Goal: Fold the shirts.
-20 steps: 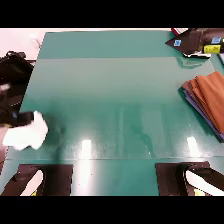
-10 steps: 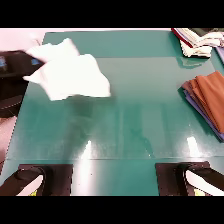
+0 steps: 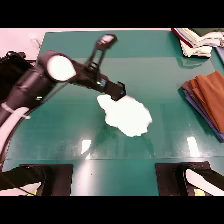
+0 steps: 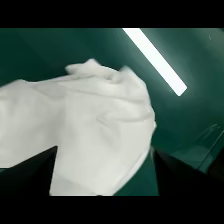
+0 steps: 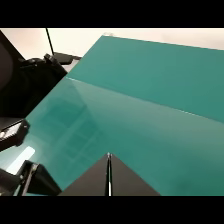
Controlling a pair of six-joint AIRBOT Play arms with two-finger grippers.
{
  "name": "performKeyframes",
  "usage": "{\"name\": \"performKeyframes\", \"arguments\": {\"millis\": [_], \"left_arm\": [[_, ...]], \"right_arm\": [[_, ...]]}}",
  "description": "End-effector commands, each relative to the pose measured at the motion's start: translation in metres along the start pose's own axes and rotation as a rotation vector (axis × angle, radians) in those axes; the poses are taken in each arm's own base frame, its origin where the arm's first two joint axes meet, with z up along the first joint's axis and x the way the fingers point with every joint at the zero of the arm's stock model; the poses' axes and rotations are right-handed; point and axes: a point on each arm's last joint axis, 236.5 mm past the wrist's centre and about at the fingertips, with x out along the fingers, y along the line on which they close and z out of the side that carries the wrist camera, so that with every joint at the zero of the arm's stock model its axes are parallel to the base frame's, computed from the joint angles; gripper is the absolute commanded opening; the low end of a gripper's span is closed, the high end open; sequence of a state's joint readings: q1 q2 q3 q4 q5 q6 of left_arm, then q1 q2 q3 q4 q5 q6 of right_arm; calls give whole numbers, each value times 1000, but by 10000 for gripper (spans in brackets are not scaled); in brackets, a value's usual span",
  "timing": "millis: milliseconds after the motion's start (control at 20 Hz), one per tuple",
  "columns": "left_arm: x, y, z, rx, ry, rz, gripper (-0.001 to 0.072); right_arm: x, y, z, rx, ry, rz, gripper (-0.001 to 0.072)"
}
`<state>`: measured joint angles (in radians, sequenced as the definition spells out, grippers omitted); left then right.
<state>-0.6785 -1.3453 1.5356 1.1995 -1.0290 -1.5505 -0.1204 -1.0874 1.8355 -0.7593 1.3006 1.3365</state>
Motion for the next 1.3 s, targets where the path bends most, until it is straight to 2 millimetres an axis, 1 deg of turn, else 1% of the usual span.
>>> {"name": "performKeyframes", "arguments": {"millis": [0,50,100,150,200,250,350,450,500,550,650,750,800,900,950,1000,1050,1100,1150,1200,1250], "left_arm": [[25,36,14,-36,-42,51,706],[18,62,22,-67,-71,90,706],[13,91,25,-109,-82,129,705],[12,120,23,-154,-76,161,705],[15,143,15,-198,-52,182,705],[23,164,4,-245,-14,195,705],[47,192,-23,-327,68,193,705],[79,202,-45,-387,129,168,706],[94,203,-52,-419,147,146,706],[109,201,-57,-449,151,115,706],[132,200,-62,-474,150,80,706],[148,196,-67,-491,149,62,706],[153,193,-65,-492,140,47,706],[156,189,-56,-490,103,25,693],[155,188,-52,-492,96,19,452],[152,189,-49,-485,97,18,187],[146,188,-45,-467,101,9,27],[138,189,-39,-461,103,0,29],[124,192,-29,-452,95,-6,29],[108,199,-18,-440,68,3,29],[87,208,-4,-432,23,25,29]], "right_arm": [[-3,-3,-7,13,32,-6,17],[-3,-3,-8,13,37,-5,18],[-3,-2,-9,13,41,-4,17],[-3,-2,-11,13,47,-3,17],[-3,-2,-12,14,54,-1,17],[-3,-2,-14,15,60,0,17],[-3,-2,-16,16,69,1,17],[-2,-3,-16,17,70,1,17],[-2,-2,-16,17,71,2,17],[-2,-2,-17,17,75,3,17],[-2,-2,-19,17,82,4,17],[-3,-2,-19,16,82,2,17],[-2,-3,-19,17,83,3,17],[-1,-3,-23,21,99,6,17],[1,-4,-29,25,127,11,17],[3,-6,-38,33,166,19,18],[5,-8,-49,43,217,29,17],[8,-11,-63,57,278,40,17],[11,-21,-78,94,348,25,17],[14,-34,-96,130,417,-9,17],[18,-46,-116,158,477,-41,17]]}}
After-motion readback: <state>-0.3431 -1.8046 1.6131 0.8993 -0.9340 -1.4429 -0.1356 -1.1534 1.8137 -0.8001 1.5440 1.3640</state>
